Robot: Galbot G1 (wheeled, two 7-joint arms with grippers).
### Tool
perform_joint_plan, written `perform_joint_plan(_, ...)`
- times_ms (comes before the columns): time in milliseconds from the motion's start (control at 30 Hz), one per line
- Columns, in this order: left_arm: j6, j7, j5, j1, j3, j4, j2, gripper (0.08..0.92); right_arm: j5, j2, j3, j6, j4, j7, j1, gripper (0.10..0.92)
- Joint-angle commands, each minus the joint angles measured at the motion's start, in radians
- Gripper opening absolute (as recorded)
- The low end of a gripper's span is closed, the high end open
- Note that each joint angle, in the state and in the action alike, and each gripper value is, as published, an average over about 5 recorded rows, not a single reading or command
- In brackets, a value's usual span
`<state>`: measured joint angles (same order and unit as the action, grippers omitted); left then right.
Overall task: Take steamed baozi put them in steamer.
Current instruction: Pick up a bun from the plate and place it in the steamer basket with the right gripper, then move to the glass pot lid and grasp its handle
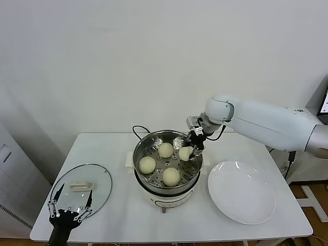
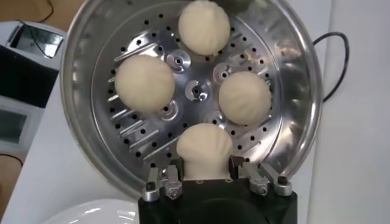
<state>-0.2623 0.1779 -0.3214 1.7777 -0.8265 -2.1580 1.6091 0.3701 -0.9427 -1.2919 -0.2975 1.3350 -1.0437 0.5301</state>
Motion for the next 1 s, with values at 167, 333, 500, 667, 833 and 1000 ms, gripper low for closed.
perform_joint_plan(167,-0.002,0.000,0.001,0.000,-0.001,0.005,0.035,0.823,-0.001,-0.022,0.012,0.004,-0.031,0.018,-0.040,0.627)
perform_joint_plan(333,0.000,-0.001,0.001,-0.001,-0.002,0.003,0.035,0.823,0.027,-0.022,0.049,0.004,-0.049,0.016,-0.020,0.768)
perform_joint_plan(500,0.001,-0.001,0.002,0.006,-0.005,-0.009,0.037,0.823,0.110,0.026,0.163,0.018,-0.072,0.019,0.011,0.820)
perform_joint_plan(667,0.009,-0.003,0.012,0.008,-0.015,-0.026,0.031,0.823,0.327,0.136,0.353,0.101,-0.092,0.281,-0.077,0.823)
perform_joint_plan(833,0.018,-0.013,0.010,-0.004,-0.010,-0.035,0.029,0.823,0.523,0.259,0.675,0.219,-0.081,0.723,-0.396,0.823)
perform_joint_plan(1000,0.013,-0.036,-0.007,-0.008,0.014,-0.042,0.032,0.823,0.546,0.284,1.107,0.324,-0.063,0.975,-0.831,0.823)
